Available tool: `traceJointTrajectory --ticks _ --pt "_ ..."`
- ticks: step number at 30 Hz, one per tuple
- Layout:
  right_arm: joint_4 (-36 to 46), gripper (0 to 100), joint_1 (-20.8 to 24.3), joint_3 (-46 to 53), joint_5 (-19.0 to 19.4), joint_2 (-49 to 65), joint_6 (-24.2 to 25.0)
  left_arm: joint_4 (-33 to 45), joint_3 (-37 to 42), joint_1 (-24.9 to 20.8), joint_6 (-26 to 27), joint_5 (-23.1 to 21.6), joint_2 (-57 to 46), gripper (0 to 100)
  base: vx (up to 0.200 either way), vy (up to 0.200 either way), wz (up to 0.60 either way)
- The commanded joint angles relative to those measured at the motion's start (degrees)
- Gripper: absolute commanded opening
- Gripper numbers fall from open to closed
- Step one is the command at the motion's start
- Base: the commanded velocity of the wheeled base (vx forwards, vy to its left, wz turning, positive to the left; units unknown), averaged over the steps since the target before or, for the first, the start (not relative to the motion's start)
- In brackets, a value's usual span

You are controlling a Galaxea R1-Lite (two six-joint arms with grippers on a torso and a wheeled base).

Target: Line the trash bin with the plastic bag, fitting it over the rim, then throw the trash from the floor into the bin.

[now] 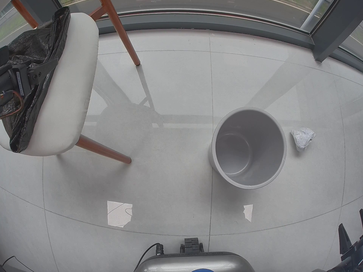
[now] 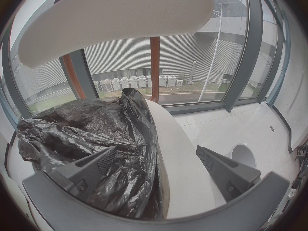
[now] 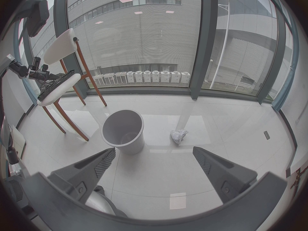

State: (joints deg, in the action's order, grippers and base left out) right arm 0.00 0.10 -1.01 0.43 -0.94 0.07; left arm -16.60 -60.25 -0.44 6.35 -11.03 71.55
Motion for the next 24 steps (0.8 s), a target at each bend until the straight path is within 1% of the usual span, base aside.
traceJointTrajectory --ticks 1,8,11,12,15,21,24 --pt "0.00 100 -0.01 1.01 0.01 0.94 0.01 -0.71 -0.40 0.00 0.06 0.05 3.95 100 0.000 0.000 0.00" --pt "0.00 100 0.08 1.01 0.01 0.94 0.01 -0.80 -0.49 -0.09 -0.02 0.22 4.04 100 0.000 0.000 0.00" --pt "0.00 100 -0.01 1.01 0.01 0.94 0.01 -0.62 -0.22 0.00 1.03 0.40 4.04 100 0.000 0.000 0.00" --pt "0.00 100 -0.01 1.01 0.01 0.94 0.01 -0.45 -0.13 0.00 1.82 0.40 4.04 0 0.000 0.000 0.00" --pt "0.00 100 0.08 1.01 0.01 0.94 0.01 -0.36 0.22 0.09 3.58 0.49 4.04 0 0.000 0.000 0.00" --pt "0.00 100 -0.01 1.01 0.01 0.94 0.01 -0.18 0.39 0.09 3.49 0.40 3.95 0 0.000 0.000 0.00" --pt "0.00 100 -0.01 1.01 0.01 0.94 0.01 -0.27 -0.93 -0.09 3.23 0.05 3.69 0 0.000 0.000 0.00"
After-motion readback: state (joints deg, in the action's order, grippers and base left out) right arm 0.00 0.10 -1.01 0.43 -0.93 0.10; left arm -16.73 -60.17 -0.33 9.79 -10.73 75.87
